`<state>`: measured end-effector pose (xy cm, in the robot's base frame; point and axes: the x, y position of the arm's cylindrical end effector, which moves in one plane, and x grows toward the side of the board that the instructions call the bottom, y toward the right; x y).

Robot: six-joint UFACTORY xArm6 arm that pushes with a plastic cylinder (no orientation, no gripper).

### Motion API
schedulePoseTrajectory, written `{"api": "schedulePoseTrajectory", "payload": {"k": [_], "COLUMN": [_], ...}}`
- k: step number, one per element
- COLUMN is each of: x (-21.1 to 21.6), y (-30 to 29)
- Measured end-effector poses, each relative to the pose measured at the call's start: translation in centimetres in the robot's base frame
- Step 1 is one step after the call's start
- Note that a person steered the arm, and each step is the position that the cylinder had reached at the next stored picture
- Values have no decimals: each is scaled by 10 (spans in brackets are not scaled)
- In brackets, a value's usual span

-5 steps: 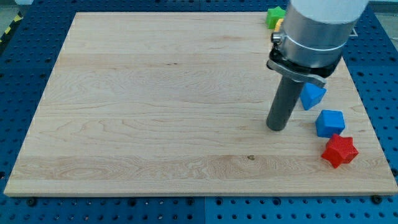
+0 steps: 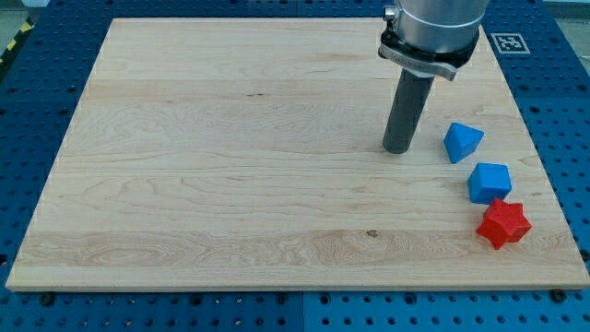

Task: Put the blue triangle at the top side of the blue cube

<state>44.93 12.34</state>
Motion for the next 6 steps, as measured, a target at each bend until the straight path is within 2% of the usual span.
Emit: {"api": "schedulePoseTrajectory", "payload": {"k": [3,5,6], "x": [2,4,-30], "y": [60,52,22]}}
